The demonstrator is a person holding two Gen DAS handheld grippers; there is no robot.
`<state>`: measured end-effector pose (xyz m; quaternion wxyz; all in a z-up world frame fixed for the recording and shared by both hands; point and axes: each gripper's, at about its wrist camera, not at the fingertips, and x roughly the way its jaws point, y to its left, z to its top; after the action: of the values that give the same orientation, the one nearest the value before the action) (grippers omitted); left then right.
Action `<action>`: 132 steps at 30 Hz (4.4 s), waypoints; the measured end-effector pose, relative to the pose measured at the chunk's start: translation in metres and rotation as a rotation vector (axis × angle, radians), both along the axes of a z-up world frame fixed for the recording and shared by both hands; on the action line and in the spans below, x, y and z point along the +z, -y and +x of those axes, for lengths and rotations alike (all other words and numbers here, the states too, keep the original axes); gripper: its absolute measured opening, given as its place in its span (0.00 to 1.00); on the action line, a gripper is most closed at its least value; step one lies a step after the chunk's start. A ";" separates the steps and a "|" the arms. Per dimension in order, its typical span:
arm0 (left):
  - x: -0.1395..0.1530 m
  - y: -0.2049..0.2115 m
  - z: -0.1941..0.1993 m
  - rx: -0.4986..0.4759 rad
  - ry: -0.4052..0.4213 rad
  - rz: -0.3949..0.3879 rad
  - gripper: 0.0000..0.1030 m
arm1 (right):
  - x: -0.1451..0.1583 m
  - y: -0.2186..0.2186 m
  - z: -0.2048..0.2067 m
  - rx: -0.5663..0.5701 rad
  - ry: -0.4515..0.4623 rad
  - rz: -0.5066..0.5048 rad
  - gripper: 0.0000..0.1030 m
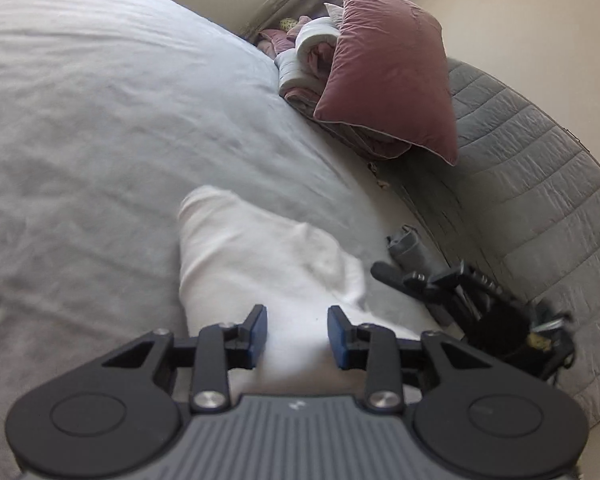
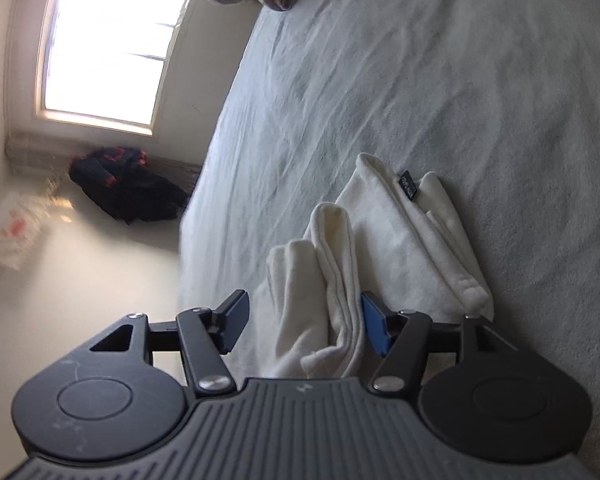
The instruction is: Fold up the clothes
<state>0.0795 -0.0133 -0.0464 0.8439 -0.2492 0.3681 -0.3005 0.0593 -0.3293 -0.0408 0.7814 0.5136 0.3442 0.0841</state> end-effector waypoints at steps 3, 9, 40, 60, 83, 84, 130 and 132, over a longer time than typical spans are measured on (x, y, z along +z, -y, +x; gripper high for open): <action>-0.004 -0.002 -0.001 0.014 0.014 -0.015 0.32 | 0.009 -0.021 0.006 0.062 0.044 -0.163 0.23; 0.005 0.000 0.010 0.052 0.079 -0.057 0.32 | 0.028 -0.007 0.000 0.078 0.164 -0.210 0.18; -0.022 0.107 -0.019 -0.162 0.313 0.130 0.31 | 0.010 0.002 0.004 0.130 0.162 -0.669 0.31; -0.003 0.030 0.006 0.060 0.147 0.167 0.54 | -0.005 0.033 0.000 0.064 0.021 -0.409 0.62; -0.035 0.035 -0.010 0.011 0.153 0.198 0.63 | -0.006 -0.022 -0.060 0.379 0.331 -0.982 0.07; -0.034 0.035 -0.010 0.010 0.147 0.197 0.63 | -0.005 -0.023 -0.061 0.379 0.333 -0.981 0.08; -0.011 -0.002 0.004 0.141 -0.167 0.063 0.46 | -0.005 0.048 -0.037 0.207 -0.011 -0.125 0.67; -0.008 -0.004 0.002 0.156 -0.152 0.075 0.46 | -0.008 0.054 -0.044 0.208 -0.013 -0.080 0.67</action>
<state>0.0817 -0.0092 -0.0545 0.8430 -0.2673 0.4216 -0.2003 0.0153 -0.3831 -0.0486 0.7861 0.4440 0.4037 0.1477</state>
